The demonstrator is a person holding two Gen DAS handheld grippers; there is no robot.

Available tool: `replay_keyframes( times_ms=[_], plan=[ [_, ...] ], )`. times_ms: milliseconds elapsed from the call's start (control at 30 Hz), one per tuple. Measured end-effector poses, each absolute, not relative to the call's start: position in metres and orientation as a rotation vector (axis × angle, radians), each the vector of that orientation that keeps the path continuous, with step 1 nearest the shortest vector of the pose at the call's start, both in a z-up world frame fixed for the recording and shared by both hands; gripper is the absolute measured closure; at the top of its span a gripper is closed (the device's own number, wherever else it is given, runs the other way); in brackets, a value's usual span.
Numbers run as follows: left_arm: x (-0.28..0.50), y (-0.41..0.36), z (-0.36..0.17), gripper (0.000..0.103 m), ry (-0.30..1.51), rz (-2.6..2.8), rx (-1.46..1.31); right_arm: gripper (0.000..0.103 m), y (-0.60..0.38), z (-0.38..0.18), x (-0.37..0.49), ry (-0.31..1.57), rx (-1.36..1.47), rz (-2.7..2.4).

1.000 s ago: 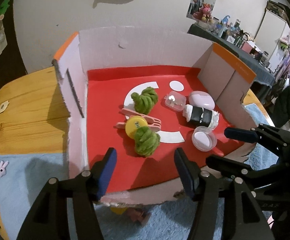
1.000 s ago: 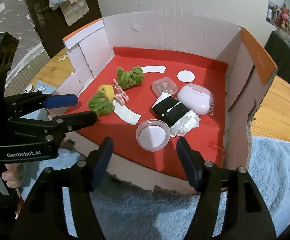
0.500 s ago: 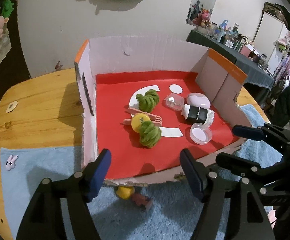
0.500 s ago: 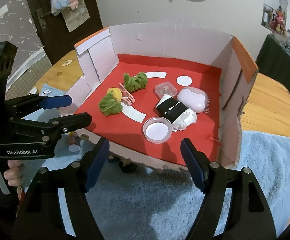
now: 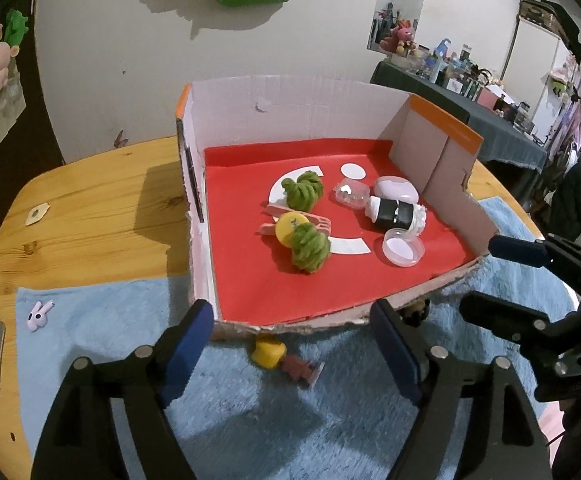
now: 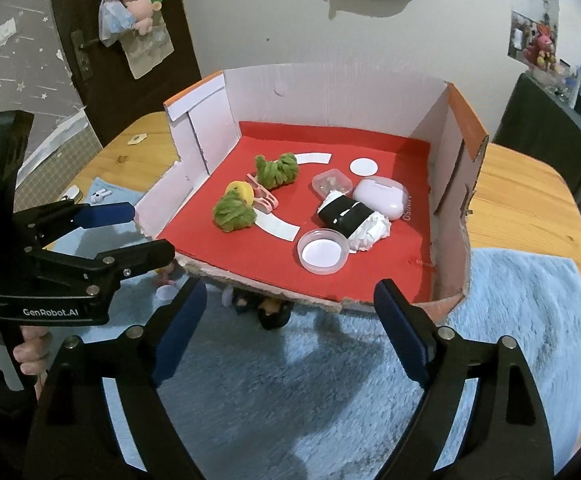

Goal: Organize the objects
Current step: 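Lift both open tools out of the box back over the towel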

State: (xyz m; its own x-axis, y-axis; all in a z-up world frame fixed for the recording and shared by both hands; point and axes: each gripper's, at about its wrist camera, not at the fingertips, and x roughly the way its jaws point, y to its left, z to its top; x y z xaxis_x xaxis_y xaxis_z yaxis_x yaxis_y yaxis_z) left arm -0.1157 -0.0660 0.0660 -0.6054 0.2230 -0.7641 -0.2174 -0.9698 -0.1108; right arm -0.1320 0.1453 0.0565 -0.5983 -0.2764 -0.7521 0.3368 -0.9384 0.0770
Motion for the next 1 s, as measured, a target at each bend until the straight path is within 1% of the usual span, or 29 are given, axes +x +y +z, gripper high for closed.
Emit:
replay_keyframes(
  times_ms=[200, 400, 567, 733, 1000],
  plan=[
    [-0.109, -0.07, 0.064, 0.019, 0.0, 2.604, -1.24, 0.017, 0.142, 0.059, -0.12, 0.111, 1.157, -2.572],
    [-0.104, -0.072, 0.057, 0.019, 0.019, 2.587, -1.254, 0.017, 0.139, 0.05, -0.112, 0.095, 1.187, -2.566],
    [-0.1, -0.074, 0.048, 0.019, 0.031, 2.573, -1.271, 0.017, 0.136, 0.036, -0.111, 0.064, 1.233, -2.548],
    [-0.103, -0.077, 0.034, 0.019, 0.036, 2.555, -1.308, 0.017, 0.135, 0.023, -0.119, -0.023, 1.273, -2.526],
    [-0.105, -0.078, 0.02, 0.019, 0.074, 2.544, -1.334, 0.017, 0.128, 0.008, -0.134, -0.049, 1.319, -2.517]
  ],
)
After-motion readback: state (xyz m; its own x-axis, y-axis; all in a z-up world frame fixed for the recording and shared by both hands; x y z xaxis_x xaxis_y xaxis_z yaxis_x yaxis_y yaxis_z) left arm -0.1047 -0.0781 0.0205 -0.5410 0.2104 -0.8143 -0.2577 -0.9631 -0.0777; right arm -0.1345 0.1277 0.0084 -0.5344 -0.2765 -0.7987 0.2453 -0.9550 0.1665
